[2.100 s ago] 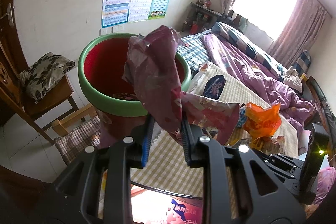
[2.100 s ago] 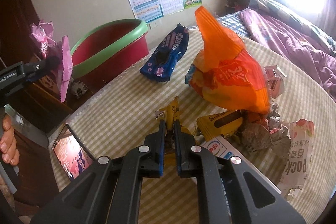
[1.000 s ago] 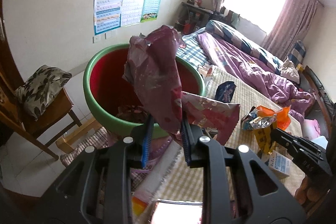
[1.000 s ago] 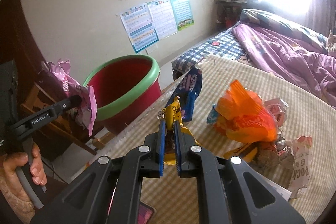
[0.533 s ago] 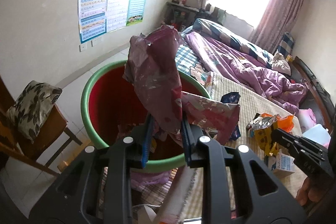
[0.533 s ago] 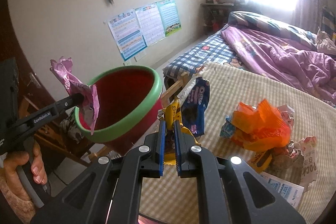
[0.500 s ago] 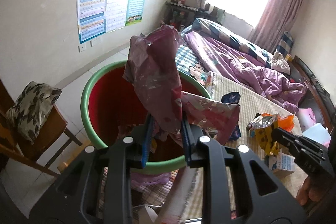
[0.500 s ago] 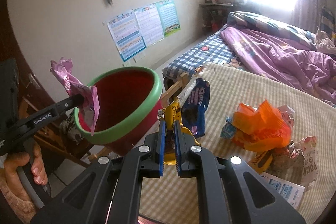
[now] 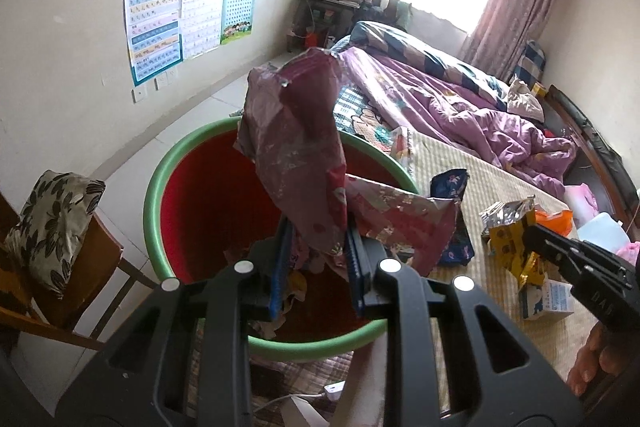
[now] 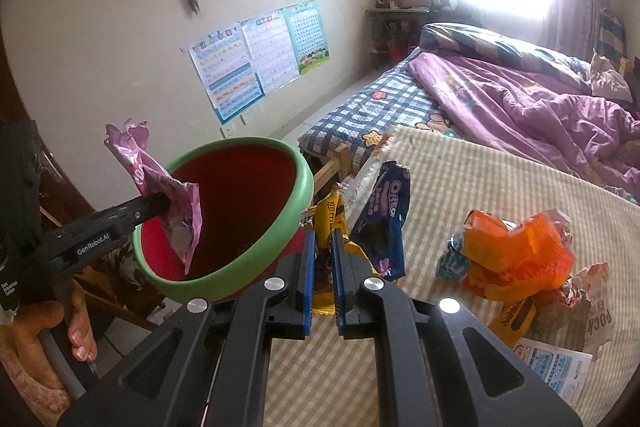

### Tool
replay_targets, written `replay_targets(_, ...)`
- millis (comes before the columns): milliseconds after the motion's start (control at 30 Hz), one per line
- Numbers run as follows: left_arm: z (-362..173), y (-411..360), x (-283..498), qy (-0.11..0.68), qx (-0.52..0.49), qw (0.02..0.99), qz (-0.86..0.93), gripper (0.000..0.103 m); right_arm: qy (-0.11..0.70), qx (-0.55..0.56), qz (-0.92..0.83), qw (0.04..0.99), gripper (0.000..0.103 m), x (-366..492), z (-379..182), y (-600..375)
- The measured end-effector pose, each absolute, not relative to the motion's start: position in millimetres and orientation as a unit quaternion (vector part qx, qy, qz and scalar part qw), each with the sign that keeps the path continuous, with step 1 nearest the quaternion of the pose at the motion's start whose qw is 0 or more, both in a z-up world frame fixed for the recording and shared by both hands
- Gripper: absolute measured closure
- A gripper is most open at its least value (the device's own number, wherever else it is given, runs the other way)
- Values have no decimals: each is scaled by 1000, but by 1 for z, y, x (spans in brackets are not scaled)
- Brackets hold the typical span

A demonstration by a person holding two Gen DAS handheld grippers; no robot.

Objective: Collect trash
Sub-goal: 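Carry both wrappers over the red basin and open both grippers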

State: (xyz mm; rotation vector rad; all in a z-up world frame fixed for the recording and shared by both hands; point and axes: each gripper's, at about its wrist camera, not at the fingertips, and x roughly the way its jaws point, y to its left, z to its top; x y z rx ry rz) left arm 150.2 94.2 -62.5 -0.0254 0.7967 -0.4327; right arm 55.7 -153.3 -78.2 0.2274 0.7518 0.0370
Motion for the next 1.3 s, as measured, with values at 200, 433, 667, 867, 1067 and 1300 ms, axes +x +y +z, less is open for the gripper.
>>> replay_targets(200,-66,97,160,392,-11,896,-208,79,367,108,18,924,95,64,-76,-145)
replay_targets(433,-74,103,167,398,-7,894,-208,79,369,106,28,923,95,80,-77,-135)
replay_targets(667,-83,110,175,412,-2,888,-204,79,364,104,43,924,95,94,-75,-121)
replay_targets(867,-89,110,180,421,13,884,-204,79,359,92,58,927,95,105,-68,-106)
replay_targets(1067,-95,112,182,428,21,881,-202,79,364,91,73,924,95,110,-69,-97)
replay_targets(1300,-102,113,183,438,23,878,-192,76,379,101,91,915,92,117,-75,-96)
